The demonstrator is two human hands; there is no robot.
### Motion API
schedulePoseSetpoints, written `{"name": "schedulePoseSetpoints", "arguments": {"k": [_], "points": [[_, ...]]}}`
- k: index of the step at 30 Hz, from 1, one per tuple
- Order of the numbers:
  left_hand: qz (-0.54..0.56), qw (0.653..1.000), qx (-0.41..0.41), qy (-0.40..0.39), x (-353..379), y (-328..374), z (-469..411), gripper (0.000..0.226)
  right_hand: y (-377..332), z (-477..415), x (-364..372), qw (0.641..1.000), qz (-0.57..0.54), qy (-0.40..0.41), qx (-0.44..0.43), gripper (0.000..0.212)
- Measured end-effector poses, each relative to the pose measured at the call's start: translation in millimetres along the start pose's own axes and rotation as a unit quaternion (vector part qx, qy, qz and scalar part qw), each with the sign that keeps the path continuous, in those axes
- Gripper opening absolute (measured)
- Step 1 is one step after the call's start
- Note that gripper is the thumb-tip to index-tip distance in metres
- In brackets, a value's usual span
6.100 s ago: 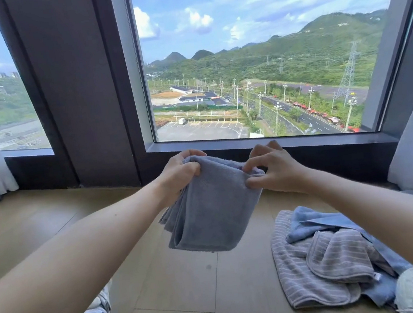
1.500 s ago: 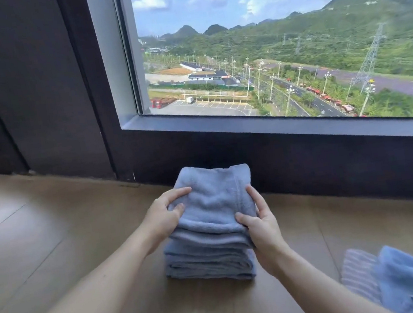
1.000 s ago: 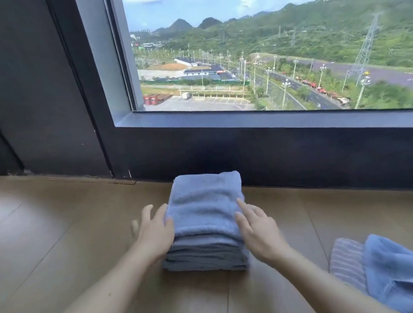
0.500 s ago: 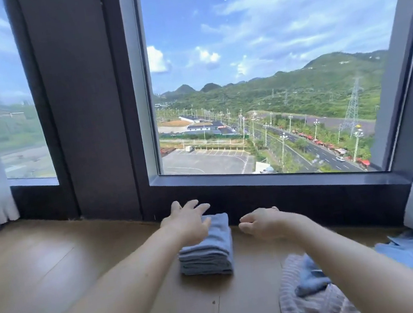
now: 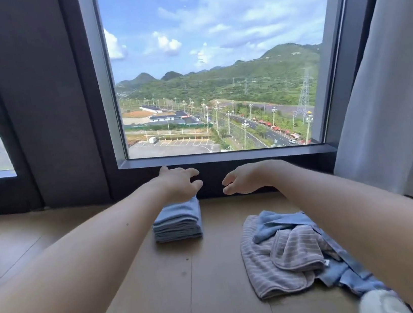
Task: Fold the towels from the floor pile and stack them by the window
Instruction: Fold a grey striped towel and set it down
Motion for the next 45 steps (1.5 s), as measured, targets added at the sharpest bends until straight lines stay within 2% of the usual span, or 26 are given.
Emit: {"name": "schedulePoseSetpoints", "arguments": {"k": [3, 6, 9, 12, 18, 21, 25, 29, 34, 39, 42, 45], "points": [[-0.029, 0.999, 0.023, -0.016, 11, 12, -18, 0.048, 19, -4, 11, 1.000, 0.001, -0.010, 0.014, 0.045], [-0.010, 0.999, 0.032, -0.036, 32, 24, -42, 0.046, 51, -16, 35, 0.999, -0.004, -0.014, 0.037, 0.040], [-0.008, 0.998, 0.058, -0.036, 63, 43, -64, 0.046, 92, -39, 73, 0.998, -0.005, -0.017, 0.067, 0.039], [-0.014, 0.994, 0.089, -0.059, 99, 63, -86, 0.046, 130, -60, 120, 0.996, -0.033, -0.022, 0.078, 0.027], [0.052, 0.986, 0.123, -0.103, 167, 81, -139, 0.044, 169, -102, 212, 0.995, -0.036, -0.034, 0.091, 0.057], [0.044, 0.973, 0.163, -0.155, 197, 82, -149, 0.042, 181, -115, 253, 0.993, 0.034, -0.076, 0.086, 0.068], [0.031, 0.964, 0.183, -0.192, 214, 81, -156, 0.042, 191, -123, 279, 0.995, 0.072, -0.003, 0.075, 0.046], [0.030, 0.964, 0.184, -0.188, 219, 85, -161, 0.043, 191, -125, 283, 0.994, 0.080, 0.046, 0.056, 0.033], [0.031, 0.967, 0.182, -0.173, 217, 87, -159, 0.043, 187, -121, 262, 0.993, 0.063, 0.087, 0.038, 0.028], [0.034, 0.973, 0.180, -0.137, 193, 87, -152, 0.044, 168, -117, 200, 0.987, -0.038, 0.155, 0.034, 0.028], [0.042, 0.980, 0.173, -0.093, 165, 86, -144, 0.049, 153, -114, 151, 0.980, -0.078, 0.181, 0.011, 0.034], [0.073, 0.984, 0.156, -0.043, 127, 78, -132, 0.054, 139, -101, 97, 0.975, -0.106, 0.195, 0.001, 0.031]]}}
Point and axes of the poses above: each hand's wrist, its own z-axis away from the middle knuckle, its own x-axis out of the palm, y = z × x, the point moved 2 cm from there along -z, towards the middle knuckle, and after that the axes turned 1 degree about x, right-handed, at the moved point
